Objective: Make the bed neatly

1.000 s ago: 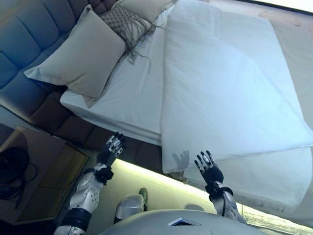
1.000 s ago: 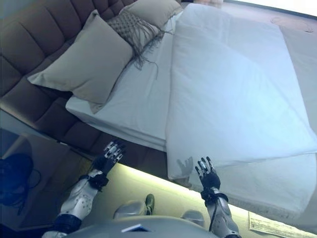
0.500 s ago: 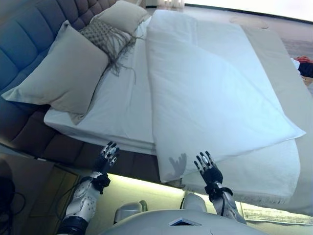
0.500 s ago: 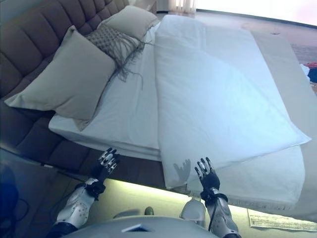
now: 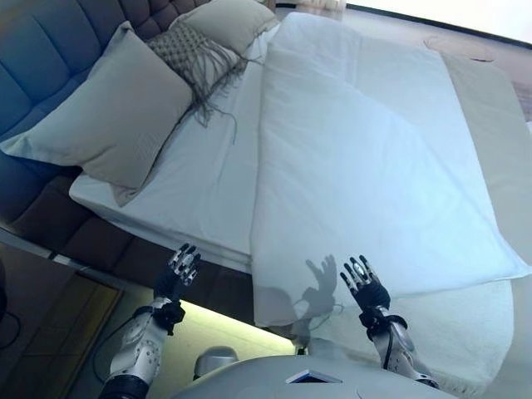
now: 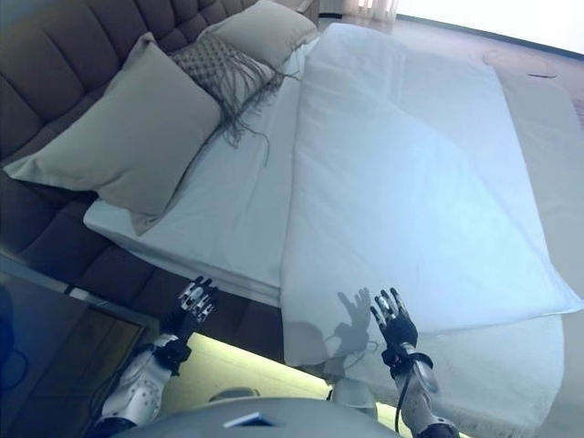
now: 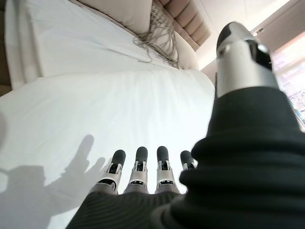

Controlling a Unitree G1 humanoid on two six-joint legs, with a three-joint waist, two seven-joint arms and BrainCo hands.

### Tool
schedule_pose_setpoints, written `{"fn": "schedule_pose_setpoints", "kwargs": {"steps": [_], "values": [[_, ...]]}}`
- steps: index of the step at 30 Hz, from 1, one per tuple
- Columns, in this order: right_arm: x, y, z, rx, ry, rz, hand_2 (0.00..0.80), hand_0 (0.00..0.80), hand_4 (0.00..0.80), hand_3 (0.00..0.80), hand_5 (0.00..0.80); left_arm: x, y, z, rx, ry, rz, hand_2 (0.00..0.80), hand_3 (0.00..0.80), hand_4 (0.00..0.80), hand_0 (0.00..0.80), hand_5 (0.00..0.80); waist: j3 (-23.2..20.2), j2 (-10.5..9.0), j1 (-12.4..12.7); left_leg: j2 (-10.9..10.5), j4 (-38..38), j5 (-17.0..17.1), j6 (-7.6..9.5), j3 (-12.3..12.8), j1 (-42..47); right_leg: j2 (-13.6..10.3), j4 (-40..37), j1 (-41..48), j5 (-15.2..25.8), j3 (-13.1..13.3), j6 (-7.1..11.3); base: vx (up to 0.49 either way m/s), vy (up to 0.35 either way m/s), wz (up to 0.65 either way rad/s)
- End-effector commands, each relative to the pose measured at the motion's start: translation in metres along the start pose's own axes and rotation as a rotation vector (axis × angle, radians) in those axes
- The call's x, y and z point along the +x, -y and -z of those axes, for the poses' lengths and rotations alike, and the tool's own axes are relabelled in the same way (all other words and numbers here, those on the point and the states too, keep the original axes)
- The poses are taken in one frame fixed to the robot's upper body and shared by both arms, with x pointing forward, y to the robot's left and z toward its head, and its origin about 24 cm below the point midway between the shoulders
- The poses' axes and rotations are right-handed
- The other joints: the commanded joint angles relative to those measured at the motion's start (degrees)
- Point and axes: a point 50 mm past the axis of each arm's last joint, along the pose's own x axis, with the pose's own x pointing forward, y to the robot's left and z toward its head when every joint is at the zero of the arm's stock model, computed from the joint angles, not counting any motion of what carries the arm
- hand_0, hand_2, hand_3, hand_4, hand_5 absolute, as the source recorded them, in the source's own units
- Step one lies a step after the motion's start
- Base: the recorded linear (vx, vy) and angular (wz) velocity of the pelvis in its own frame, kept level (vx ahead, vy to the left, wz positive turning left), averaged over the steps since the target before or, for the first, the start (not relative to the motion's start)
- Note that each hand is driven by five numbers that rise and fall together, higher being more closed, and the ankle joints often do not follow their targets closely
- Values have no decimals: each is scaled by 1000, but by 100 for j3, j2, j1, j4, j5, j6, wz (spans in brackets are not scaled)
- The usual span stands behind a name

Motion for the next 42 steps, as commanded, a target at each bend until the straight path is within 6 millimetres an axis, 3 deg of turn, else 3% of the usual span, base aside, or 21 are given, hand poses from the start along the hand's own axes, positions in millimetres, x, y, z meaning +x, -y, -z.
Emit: {"fn": "schedule_pose_setpoints", "kwargs": {"steps": [1,3,6,8,10,13,15,17,19,22,26,30,33,36,39,42], "values": [[9,-14,-15,34,83,-44,0,0,0,0,0,8,4,-16,60,30,60,0,0,0,0,0,7,-154,1,-55,1181,681,312,-89,-321,72,321,-64,-204,134,43,49,-365,12],[11,-15,-18,22,96,-30,0,0,0,0,0,8,4,-8,62,-8,63,0,0,0,0,0,56,-166,19,-66,1709,931,294,-153,-545,192,337,35,-316,135,-110,70,-298,5],[13,-12,-23,4,108,-4,0,0,0,0,0,7,2,-2,29,-20,49,0,0,0,0,0,142,-98,0,-18,2079,1211,315,-58,-910,354,400,146,-495,214,-275,79,-150,-18],[12,-9,-25,3,116,-4,0,0,0,0,0,8,3,-3,24,-9,52,0,0,0,0,0,170,27,-10,133,1538,1419,244,-63,-916,415,469,188,-611,201,-267,97,43,-26],[9,-7,-27,-9,121,-5,0,0,0,0,0,8,4,-6,22,6,58,0,0,0,0,0,191,206,5,328,720,1820,47,-72,-989,460,464,296,-733,156,-234,130,143,-2],[4,-1,-28,-15,129,13,0,0,0,0,0,12,8,-5,22,1,67,0,0,0,0,0,219,367,15,681,-222,2354,-239,108,-1244,392,359,576,-888,30,-194,159,159,9],[1,3,-26,-3,131,21,0,0,0,0,0,14,10,-2,35,-9,79,0,0,0,0,0,218,402,38,761,-529,2471,-314,114,-1303,347,301,716,-945,-14,-179,216,170,46],[-1,4,-25,3,133,25,0,0,0,0,0,13,11,0,34,-18,90,0,0,0,0,0,195,430,60,735,-574,2354,-314,61,-1306,259,335,764,-998,-33,-146,203,176,44],[-2,4,-23,6,131,18,0,0,0,0,0,8,6,1,30,-25,90,0,0,0,0,0,174,467,74,583,-405,1970,-252,-78,-1280,104,520,767,-1092,81,-67,235,218,16],[-3,3,-20,10,131,24,0,0,0,0,0,3,-2,-1,33,-23,81,0,0,0,0,0,163,457,53,332,-22,1239,-81,48,-1275,-240,906,675,-1193,146,34,236,242,-24],[-6,4,-13,60,140,48,0,0,0,0,0,2,1,-11,76,-12,105,0,0,0,0,0,74,394,140,-111,225,968,239,-123,-1286,-613,1125,707,-1006,272,239,266,227,-31],[-7,-4,-8,57,161,46,0,0,0,0,0,1,-5,-16,98,8,76,0,0,0,0,0,-7,413,143,-429,230,769,585,-70,-1209,-1021,2032,400,-615,388,267,199,236,-11],[-7,-1,-4,84,159,85,0,0,0,0,0,4,-4,-21,105,28,67,0,0,0,0,0,28,394,104,-484,195,746,598,17,-1103,-955,1995,182,-609,389,168,83,45,-7],[-4,7,-4,109,160,108,0,0,0,0,0,5,-4,-29,86,76,44,0,0,0,0,0,116,353,106,-373,148,764,449,132,-1114,-583,950,-22,-503,298,164,-68,-176,-22],[9,13,-15,122,167,125,0,0,0,0,0,9,-6,-35,66,107,19,0,0,0,0,0,290,316,202,-162,38,839,315,244,-1254,-481,626,-217,-371,230,267,-174,-210,-31],[12,18,-16,124,152,187,0,0,0,0,0,16,0,-38,87,117,29,0,0,0,0,0,344,271,290,148,-93,1136,64,369,-1515,-337,300,-52,-411,-11,342,-110,-198,-3]]}}
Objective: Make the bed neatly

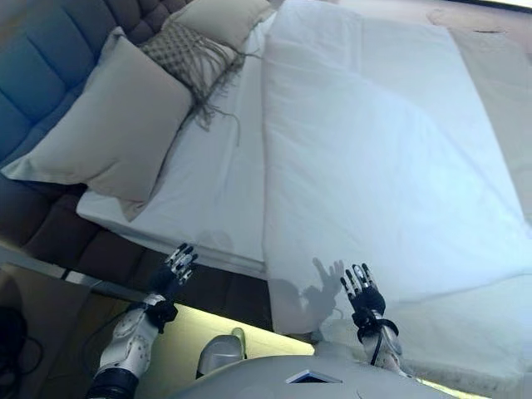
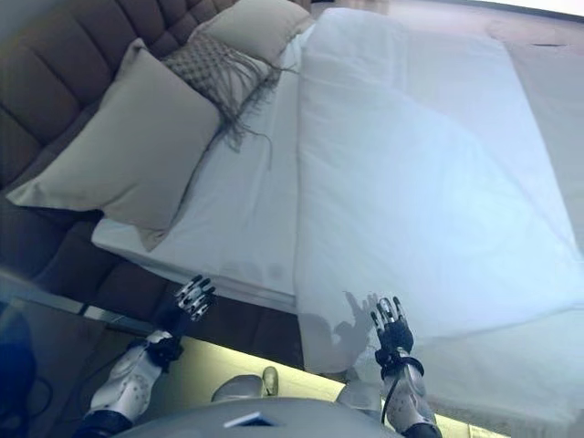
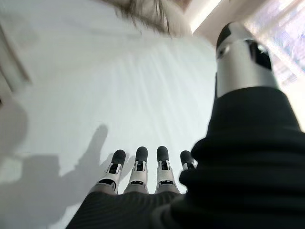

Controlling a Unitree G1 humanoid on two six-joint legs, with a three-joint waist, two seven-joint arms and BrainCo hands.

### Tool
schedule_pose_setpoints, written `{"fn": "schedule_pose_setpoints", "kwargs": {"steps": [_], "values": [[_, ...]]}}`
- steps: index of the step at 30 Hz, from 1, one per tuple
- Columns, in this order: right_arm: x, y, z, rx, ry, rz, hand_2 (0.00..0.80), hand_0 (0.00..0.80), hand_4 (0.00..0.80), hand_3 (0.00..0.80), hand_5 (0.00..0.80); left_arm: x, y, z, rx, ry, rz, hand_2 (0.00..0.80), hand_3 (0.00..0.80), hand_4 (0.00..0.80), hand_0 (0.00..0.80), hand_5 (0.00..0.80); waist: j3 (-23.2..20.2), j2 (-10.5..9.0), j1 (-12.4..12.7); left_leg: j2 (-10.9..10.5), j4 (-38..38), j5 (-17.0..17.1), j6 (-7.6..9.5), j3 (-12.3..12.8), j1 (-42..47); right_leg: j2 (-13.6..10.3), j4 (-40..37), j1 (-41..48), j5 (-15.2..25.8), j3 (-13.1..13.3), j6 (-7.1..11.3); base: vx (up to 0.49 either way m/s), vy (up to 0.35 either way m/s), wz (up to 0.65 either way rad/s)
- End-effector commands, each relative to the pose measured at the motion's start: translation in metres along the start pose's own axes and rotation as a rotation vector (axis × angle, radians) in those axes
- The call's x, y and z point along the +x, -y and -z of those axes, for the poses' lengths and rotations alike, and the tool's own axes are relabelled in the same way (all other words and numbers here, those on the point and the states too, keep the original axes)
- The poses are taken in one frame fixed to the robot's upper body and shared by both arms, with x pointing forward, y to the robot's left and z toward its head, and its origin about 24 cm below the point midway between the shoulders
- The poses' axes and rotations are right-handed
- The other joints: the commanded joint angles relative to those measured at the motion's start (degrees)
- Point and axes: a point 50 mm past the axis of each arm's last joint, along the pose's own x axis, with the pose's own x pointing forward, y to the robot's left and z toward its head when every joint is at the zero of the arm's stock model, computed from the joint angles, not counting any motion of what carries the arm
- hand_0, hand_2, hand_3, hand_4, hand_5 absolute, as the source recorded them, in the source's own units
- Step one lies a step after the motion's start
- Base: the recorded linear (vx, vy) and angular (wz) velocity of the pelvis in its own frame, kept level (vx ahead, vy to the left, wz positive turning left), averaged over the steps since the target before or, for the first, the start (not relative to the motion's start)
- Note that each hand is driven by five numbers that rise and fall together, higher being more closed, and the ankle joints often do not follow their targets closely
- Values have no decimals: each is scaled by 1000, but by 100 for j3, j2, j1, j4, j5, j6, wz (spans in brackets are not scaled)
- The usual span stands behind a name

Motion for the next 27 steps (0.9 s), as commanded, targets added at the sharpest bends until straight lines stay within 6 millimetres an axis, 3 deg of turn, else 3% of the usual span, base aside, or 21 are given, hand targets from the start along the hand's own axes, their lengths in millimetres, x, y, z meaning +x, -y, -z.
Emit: {"fn": "schedule_pose_setpoints", "kwargs": {"steps": [1,2,3,4,7,11,13,15,17,22,25,27], "values": [[1,7,-27,40,128,54,0,0,0,0,0,16,14,-33,26,149,63,0,0,0,0,0,242,117,119,487,-114,708,-108,138,-750,30,63,58,23,-501,10,-141,-182,23],[1,14,-29,60,145,105,0,0,0,0,0,21,19,-37,25,156,81,0,0,0,0,0,276,101,99,624,117,701,-157,252,-935,7,27,101,25,-624,-19,-189,-153,57],[2,19,-33,75,154,138,0,0,0,0,0,25,22,-38,10,163,85,0,0,0,0,0,317,82,71,718,480,583,-170,196,-1051,-23,58,64,32,-617,-61,-166,-23,76],[5,28,-39,83,165,170,0,0,0,0,0,26,25,-36,-23,171,86,0,0,0,0,0,370,82,71,715,801,405,-166,-79,-1113,-45,146,-40,21,-524,-105,-102,32,62],[8,44,-47,95,163,228,0,0,0,0,0,21,28,-25,-51,166,74,0,0,0,0,0,436,167,104,771,885,232,-134,-430,-927,-89,428,-238,-43,-322,-105,5,117,-3],[11,56,-65,120,223,249,0,0,0,0,0,25,35,-33,-41,183,113,0,0,0,0,0,704,347,72,766,1084,133,-159,-448,-1137,-390,992,-733,-90,-273,35,-80,152,-27],[13,59,-75,142,247,244,0,0,0,0,0,29,42,-43,-33,198,157,0,0,0,0,0,884,387,105,745,1412,43,-204,-488,-1439,-492,1083,-857,-69,-360,49,-202,77,6],[19,56,-82,193,268,239,0,0,0,0,0,31,47,-53,-15,225,179,0,0,0,0,0,1097,379,176,657,1700,-65,-198,-719,-1767,-578,1253,-1167,-13,-323,149,-211,16,3],[22,56,-84,274,272,253,0,0,0,0,0,35,49,-64,-4,252,188,0,0,0,0,0,1259,345,194,704,1902,-104,-225,-773,-2058,-594,1358,-1409,8,-307,166,-203,-30,-4],[20,74,-85,382,258,403,0,0,0,0,0,46,65,-79,1,294,238,0,0,0,0,0,1554,389,269,681,2231,-150,-269,-931,-2574,-625,1482,-1731,4,-252,151,-126,-21,5],[24,69,-90,401,267,378,0,0,0,0,0,47,73,-86,17,310,270,0,0,0,0,0,1644,387,368,609,2348,-180,-258,-1093,-2803,-657,1609,-1937,-17,-245,156,-14,-28,7],[31,61,-101,430,273,318,0,0,0,0,0,46,75,-91,21,330,288,0,0,0,0,0,1715,391,414,610,2514,-371,-292,-1158,-2923,-665,1802,-2073,-184,-205,194,25,-37,3]]}}
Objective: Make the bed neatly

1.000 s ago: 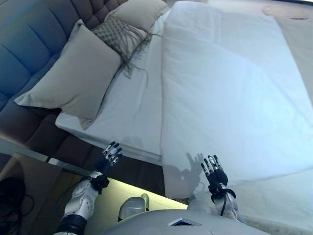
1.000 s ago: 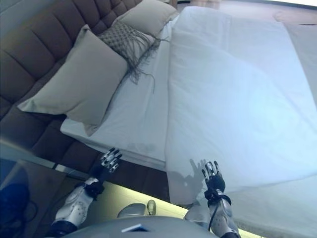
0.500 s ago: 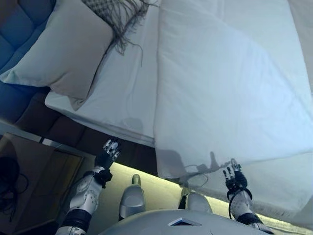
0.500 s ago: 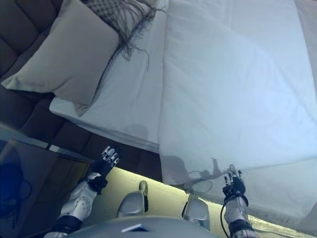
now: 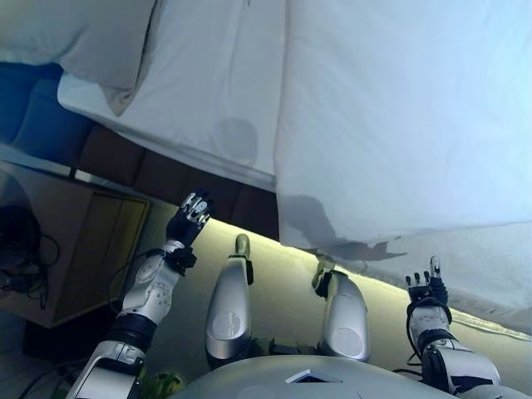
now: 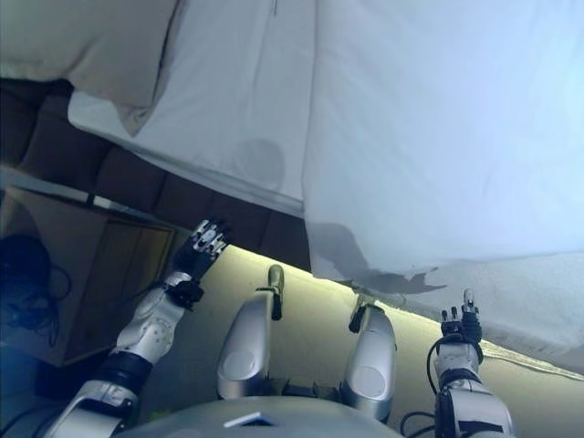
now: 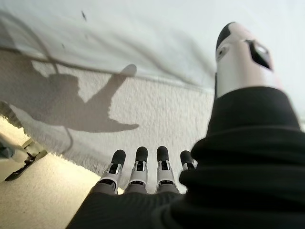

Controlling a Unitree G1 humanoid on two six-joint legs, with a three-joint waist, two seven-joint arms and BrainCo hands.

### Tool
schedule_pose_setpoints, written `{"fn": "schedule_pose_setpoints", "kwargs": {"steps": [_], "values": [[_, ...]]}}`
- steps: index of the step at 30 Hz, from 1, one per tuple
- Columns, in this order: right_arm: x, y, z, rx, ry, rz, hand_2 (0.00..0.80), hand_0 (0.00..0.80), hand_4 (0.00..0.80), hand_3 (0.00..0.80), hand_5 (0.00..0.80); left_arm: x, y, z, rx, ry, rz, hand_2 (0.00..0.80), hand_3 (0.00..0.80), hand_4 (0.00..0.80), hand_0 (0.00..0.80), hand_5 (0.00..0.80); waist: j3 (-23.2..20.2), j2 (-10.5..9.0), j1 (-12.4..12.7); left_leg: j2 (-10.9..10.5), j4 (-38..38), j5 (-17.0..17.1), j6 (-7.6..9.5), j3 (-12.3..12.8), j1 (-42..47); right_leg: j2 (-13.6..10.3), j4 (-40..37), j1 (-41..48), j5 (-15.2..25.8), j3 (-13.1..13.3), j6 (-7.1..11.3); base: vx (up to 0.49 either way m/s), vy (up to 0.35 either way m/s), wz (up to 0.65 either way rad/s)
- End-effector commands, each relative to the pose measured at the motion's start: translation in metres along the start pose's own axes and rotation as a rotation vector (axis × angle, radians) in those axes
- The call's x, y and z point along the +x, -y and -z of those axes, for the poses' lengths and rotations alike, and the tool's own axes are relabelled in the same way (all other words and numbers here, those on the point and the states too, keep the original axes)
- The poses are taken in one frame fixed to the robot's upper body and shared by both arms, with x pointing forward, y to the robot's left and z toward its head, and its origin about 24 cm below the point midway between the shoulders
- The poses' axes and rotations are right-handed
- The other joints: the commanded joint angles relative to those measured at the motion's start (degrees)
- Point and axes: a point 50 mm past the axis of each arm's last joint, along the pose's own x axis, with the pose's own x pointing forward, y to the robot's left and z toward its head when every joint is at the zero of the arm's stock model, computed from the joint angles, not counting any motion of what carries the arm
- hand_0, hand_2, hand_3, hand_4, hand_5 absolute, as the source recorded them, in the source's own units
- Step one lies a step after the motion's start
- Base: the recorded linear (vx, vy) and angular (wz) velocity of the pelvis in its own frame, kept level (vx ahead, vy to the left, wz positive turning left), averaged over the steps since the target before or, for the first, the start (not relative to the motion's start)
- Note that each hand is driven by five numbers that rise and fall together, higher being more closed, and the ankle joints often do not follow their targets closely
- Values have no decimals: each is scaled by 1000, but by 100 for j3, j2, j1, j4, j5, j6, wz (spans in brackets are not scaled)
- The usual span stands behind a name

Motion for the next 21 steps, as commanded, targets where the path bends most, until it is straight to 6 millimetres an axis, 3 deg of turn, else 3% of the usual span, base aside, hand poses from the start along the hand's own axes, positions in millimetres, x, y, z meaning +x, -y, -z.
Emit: {"fn": "schedule_pose_setpoints", "kwargs": {"steps": [1,11,21], "values": [[4,-4,-21,71,33,-53,0,0,0,0,0,2,13,-29,7,133,80,0,0,0,0,0,-82,-49,166,189,531,-139,-152,-591,-516,-530,-195,95,240,68,510,-62,-22,4],[13,-29,-46,30,32,-157,0,0,0,0,0,2,18,-41,10,148,134,0,0,0,0,0,8,-15,322,-65,1566,-642,28,-673,-1123,-836,1222,-836,-192,330,425,-9,-6,13],[14,-20,-71,49,62,-86,0,0,0,0,0,-1,18,-44,-4,158,139,0,0,0,0,0,33,40,374,-302,2190,-975,227,-597,-1445,-1014,2165,-1521,-445,634,399,-2,11,4]]}}
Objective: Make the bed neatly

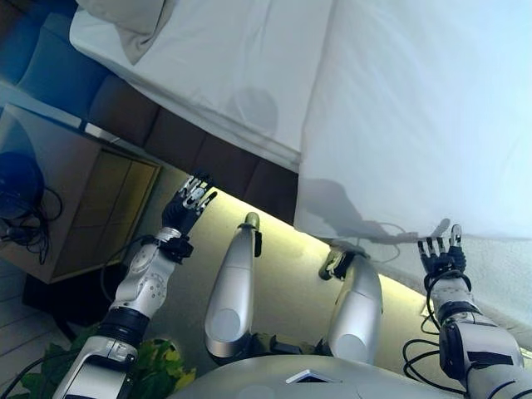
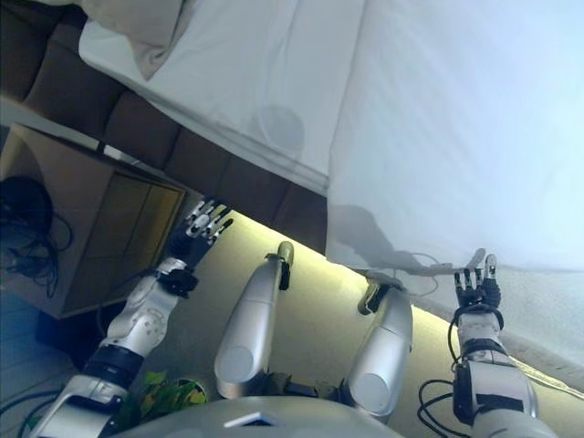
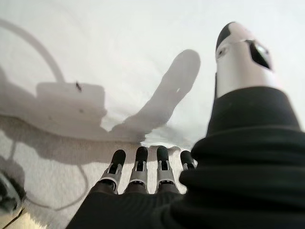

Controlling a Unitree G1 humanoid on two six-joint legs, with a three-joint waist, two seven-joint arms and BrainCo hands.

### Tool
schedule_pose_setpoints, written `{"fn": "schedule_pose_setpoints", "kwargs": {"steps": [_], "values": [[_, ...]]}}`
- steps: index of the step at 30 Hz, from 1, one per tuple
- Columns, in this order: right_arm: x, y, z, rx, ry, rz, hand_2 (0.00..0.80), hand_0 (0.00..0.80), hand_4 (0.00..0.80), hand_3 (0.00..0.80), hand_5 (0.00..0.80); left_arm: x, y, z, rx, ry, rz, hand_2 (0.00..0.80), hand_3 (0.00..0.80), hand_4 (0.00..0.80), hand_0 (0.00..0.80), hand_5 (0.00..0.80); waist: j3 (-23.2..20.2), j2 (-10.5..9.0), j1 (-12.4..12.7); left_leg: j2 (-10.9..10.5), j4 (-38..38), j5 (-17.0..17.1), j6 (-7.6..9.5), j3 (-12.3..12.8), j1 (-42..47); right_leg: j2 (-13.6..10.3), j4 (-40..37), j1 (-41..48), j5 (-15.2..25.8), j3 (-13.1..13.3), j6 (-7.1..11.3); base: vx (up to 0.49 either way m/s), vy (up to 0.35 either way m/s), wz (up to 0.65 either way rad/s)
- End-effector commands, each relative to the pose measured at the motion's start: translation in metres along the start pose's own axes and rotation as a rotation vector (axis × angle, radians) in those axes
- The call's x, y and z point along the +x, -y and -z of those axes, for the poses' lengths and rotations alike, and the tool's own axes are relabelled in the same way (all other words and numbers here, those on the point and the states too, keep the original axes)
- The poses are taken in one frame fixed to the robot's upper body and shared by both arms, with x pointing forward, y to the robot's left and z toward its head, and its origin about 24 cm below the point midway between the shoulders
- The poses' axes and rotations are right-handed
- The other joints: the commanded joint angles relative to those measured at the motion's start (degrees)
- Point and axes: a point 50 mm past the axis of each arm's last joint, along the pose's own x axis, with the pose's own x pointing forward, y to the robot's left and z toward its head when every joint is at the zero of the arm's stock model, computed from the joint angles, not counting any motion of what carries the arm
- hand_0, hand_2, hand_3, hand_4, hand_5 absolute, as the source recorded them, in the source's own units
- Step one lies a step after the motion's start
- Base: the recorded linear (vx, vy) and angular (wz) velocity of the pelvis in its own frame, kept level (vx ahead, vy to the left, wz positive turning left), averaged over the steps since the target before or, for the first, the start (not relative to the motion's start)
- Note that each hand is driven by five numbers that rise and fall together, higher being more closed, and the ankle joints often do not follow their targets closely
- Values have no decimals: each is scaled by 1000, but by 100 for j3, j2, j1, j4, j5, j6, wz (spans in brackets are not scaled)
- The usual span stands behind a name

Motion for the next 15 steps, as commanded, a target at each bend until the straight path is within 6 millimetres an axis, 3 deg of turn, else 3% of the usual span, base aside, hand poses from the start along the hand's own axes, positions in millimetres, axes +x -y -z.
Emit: {"fn": "schedule_pose_setpoints", "kwargs": {"steps": [1,5,12,13,14,15], "values": [[-6,23,-33,2,76,55,0,0,0,0,0,0,9,-17,-9,78,61,0,0,0,0,0,-96,110,20,79,344,-367,115,-316,-93,-311,-99,-142,476,399,353,26,42,2],[-3,13,-43,-12,92,-6,0,0,0,0,0,0,12,-20,-16,81,75,0,0,0,0,0,-76,181,26,-7,468,-406,151,-304,-218,-341,103,-330,411,502,313,15,23,6],[4,-24,-69,-55,138,-113,0,0,0,0,0,-4,10,-18,-23,63,84,0,0,0,0,0,-134,257,128,-68,482,-387,164,-281,-308,-418,250,-478,362,495,295,17,5,6],[5,-29,-72,-58,143,-127,60,60,60,60,60,-4,10,-18,-23,63,85,0,0,0,0,0,-145,255,141,-72,475,-384,162,-283,-308,-424,253,-478,359,487,293,0,0,0],[6,-33,-75,-60,150,-136,402,402,402,402,402,-4,10,-19,-23,62,86,0,0,0,0,0,-153,257,154,-73,492,-387,161,-285,-319,-435,277,-492,352,484,287,0,0,0],[6,-37,-78,-66,160,-148,800,800,800,800,800,-4,9,-19,-24,58,86,0,0,0,0,0,-167,258,167,-72,520,-396,159,-290,-333,-444,315,-510,339,485,284,30,-3,3]]}}
